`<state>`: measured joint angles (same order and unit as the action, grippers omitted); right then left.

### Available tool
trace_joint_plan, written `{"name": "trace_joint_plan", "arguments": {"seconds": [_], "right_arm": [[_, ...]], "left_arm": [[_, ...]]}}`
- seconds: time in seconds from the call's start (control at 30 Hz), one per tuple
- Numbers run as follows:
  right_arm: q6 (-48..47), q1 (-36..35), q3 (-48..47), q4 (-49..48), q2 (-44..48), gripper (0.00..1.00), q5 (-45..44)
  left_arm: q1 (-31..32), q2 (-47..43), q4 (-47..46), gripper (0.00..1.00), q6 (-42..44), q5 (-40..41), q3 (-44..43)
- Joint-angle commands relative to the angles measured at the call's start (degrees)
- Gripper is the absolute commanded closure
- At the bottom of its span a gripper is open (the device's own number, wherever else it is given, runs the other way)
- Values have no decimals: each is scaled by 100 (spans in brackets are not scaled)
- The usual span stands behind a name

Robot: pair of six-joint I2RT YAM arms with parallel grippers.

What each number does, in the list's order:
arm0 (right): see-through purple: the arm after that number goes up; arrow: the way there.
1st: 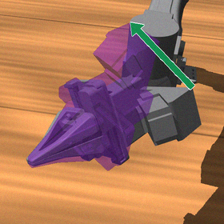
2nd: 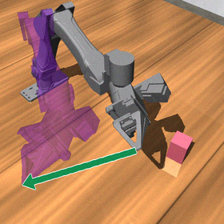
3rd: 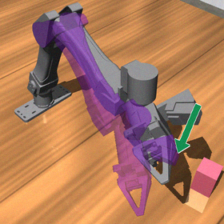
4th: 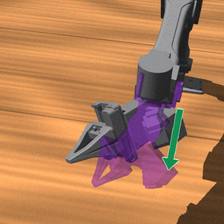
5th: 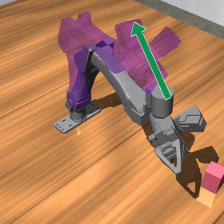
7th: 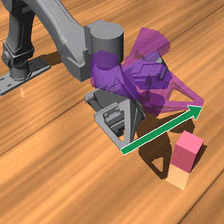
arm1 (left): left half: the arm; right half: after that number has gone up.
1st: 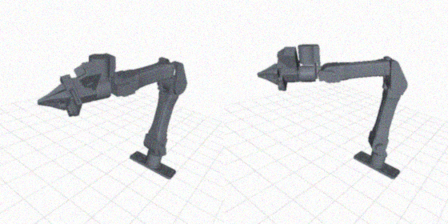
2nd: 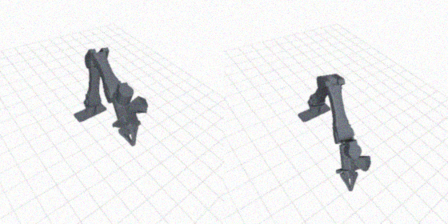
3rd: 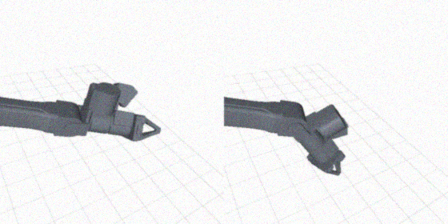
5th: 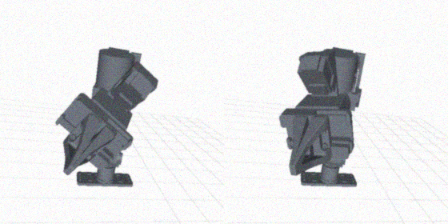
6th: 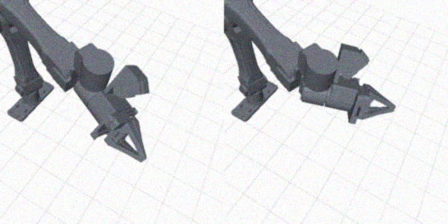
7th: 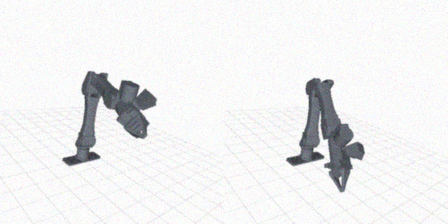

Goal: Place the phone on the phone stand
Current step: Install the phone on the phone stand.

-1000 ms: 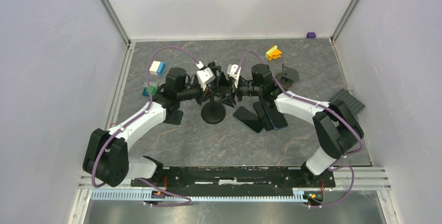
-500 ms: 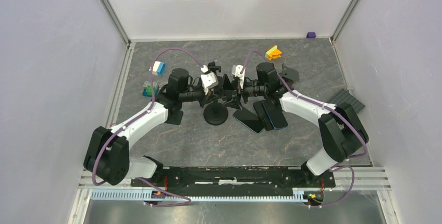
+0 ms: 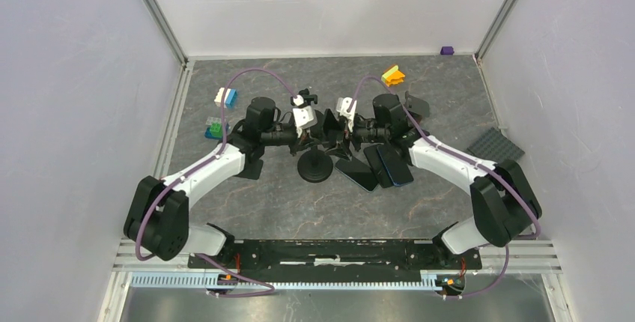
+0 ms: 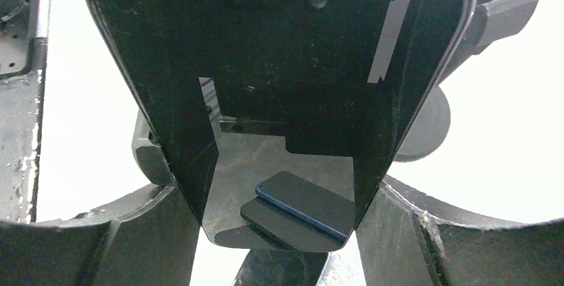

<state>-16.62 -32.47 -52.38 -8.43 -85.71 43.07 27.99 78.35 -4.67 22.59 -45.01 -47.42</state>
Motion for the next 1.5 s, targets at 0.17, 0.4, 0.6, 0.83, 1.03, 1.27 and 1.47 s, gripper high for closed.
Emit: {"name": "trace_joint_plan", "arguments": {"seconds": [0.17, 0.4, 0.6, 0.83, 1.03, 1.27, 1.47], "right_arm": [[-43, -76, -82, -690, 543, 100, -964], [-237, 12, -18, -490, 723, 100, -608], [-831, 247, -218, 379, 804, 100, 569], [-1825, 259, -586, 1792, 332, 100, 1743], [-2029, 247, -1034, 2130, -193, 100, 2087], [-2004, 250, -1332, 2133, -557, 100, 2020], [-2034, 284, -1471, 2128, -718, 100, 1867]], "left_arm": [[137, 267, 761, 98, 273, -244, 22], [102, 193, 682, 98, 290, -132, 47], [95, 148, 677, 98, 303, -96, 40], [96, 126, 676, 98, 334, -342, 49], [95, 94, 683, 98, 338, -431, 74], [95, 84, 686, 98, 333, -515, 91], [93, 125, 836, 98, 430, -650, 80]]}}
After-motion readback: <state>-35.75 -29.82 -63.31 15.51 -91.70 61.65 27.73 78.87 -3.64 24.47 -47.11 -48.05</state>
